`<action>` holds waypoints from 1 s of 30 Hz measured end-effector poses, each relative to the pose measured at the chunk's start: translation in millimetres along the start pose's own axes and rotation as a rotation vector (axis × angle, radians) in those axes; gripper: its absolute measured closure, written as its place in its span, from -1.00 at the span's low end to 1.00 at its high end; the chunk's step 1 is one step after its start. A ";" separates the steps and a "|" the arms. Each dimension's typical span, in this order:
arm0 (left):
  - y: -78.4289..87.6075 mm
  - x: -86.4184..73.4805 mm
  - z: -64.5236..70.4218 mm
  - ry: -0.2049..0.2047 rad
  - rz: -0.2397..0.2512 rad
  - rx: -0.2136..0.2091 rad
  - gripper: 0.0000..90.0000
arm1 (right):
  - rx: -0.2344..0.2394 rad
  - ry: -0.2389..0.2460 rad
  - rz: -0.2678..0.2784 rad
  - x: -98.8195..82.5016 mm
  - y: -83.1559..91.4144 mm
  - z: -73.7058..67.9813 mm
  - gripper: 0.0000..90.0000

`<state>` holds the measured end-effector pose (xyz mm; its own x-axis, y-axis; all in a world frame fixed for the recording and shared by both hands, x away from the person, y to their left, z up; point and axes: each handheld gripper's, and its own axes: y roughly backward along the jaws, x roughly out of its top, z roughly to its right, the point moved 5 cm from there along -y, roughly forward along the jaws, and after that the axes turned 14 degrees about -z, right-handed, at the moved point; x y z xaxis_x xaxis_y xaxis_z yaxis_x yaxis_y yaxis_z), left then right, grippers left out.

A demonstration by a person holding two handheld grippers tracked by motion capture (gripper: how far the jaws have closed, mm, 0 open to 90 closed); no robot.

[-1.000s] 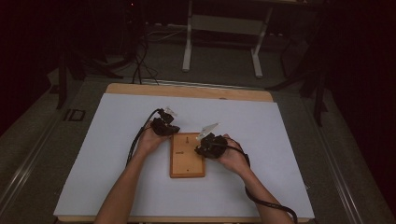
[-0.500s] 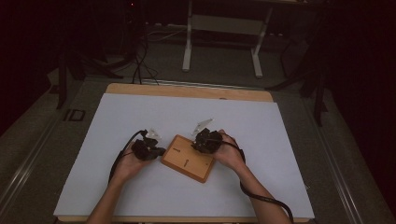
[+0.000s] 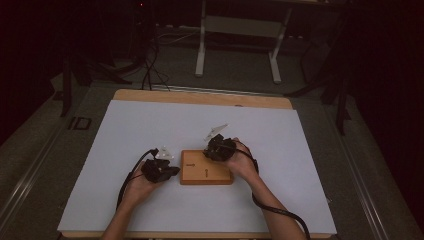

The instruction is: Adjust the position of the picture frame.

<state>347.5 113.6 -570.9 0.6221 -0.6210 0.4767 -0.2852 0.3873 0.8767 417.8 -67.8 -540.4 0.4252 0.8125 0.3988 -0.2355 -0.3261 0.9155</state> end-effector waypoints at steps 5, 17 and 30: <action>-0.6 0.0 -2.0 -0.002 0.020 0.011 0.86 | -0.007 -0.014 0.002 -0.9 0.3 -0.9 0.88; 0.7 -0.7 -2.8 0.003 0.033 0.036 0.74 | -0.003 -0.051 0.025 -3.5 -0.2 -1.5 0.87; 4.9 -0.8 -5.6 0.007 0.058 0.044 0.70 | -0.026 -0.089 0.013 -4.2 1.1 -3.2 0.88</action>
<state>349.7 119.8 -567.4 0.6086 -0.5938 0.5263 -0.3522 0.3922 0.8498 412.9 -70.1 -541.2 0.4980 0.7617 0.4146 -0.2638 -0.3223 0.9091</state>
